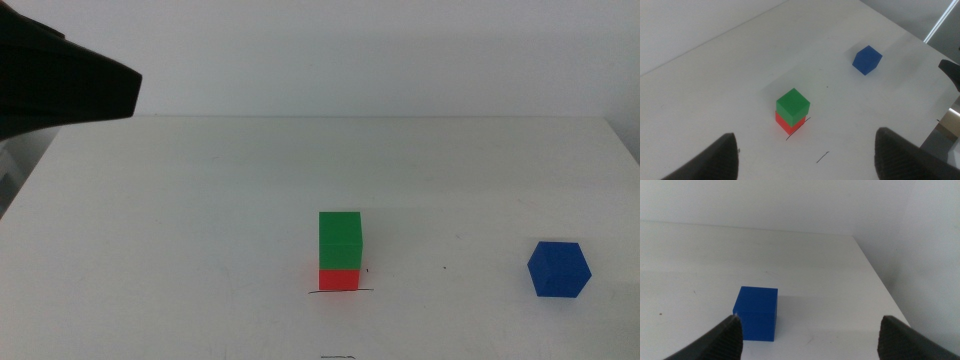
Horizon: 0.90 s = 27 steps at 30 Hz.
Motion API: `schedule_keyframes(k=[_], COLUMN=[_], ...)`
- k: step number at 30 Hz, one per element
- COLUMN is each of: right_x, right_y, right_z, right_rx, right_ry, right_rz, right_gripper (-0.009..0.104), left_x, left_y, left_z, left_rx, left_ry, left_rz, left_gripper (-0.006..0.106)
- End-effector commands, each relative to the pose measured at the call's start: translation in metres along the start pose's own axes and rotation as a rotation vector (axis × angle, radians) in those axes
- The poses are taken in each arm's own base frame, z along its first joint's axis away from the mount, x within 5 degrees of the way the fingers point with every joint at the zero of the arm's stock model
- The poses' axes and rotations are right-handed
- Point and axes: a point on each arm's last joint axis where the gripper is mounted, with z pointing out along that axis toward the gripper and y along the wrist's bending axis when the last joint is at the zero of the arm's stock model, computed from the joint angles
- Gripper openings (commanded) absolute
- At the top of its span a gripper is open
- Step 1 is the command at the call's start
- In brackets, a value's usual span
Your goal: Stack red cubes first, then green, then blue cubes in a specific spot.
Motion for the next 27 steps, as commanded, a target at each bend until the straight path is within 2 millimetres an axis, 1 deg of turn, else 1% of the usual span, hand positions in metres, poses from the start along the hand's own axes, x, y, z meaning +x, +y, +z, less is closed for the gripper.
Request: schedule_keyframes(k=[1,3,5,8,11,16,19,25,27], right_x=[-0.013,-0.020,-0.029,-0.050,-0.070,-0.102,-0.124,-0.163,-0.176], right_y=[-0.001,-0.002,-0.003,-0.004,-0.006,-0.009,-0.010,-0.006,-0.002], right_z=[-0.003,-0.004,-0.004,-0.002,0.004,0.023,0.035,0.064,0.077], right_rx=[0.014,0.013,0.009,0.004,0.000,-0.009,-0.024,-0.091,-0.112], right_ry=[-0.106,-0.099,-0.053,0.024,0.097,0.192,0.279,0.613,0.729], right_rz=[0.001,0.003,0.003,0.002,-0.004,-0.002,0.017,0.037,0.044], right_gripper=[0.090,0.090,0.090,0.090,0.090,0.090,0.090,0.090,0.090], left_x=[-0.009,-0.009,-0.009,-0.009,-0.009,-0.009,-0.009,-0.009,-0.009], left_y=[-0.004,-0.004,-0.004,-0.004,-0.004,-0.004,-0.004,-0.004,-0.004], left_z=[-0.005,-0.005,-0.005,-0.005,-0.005,-0.005,-0.005,-0.005,-0.005], left_rx=[0.018,0.018,0.018,0.018,0.018,0.018,0.018,0.018,0.018], left_ry=[-0.072,-0.072,-0.072,-0.072,-0.072,-0.072,-0.072,-0.072,-0.072], left_rz=[-0.006,-0.006,-0.006,-0.006,-0.006,-0.006,-0.006,-0.006,-0.006], left_gripper=[0.093,0.093,0.093,0.093,0.093,0.093,0.093,0.093,0.093])
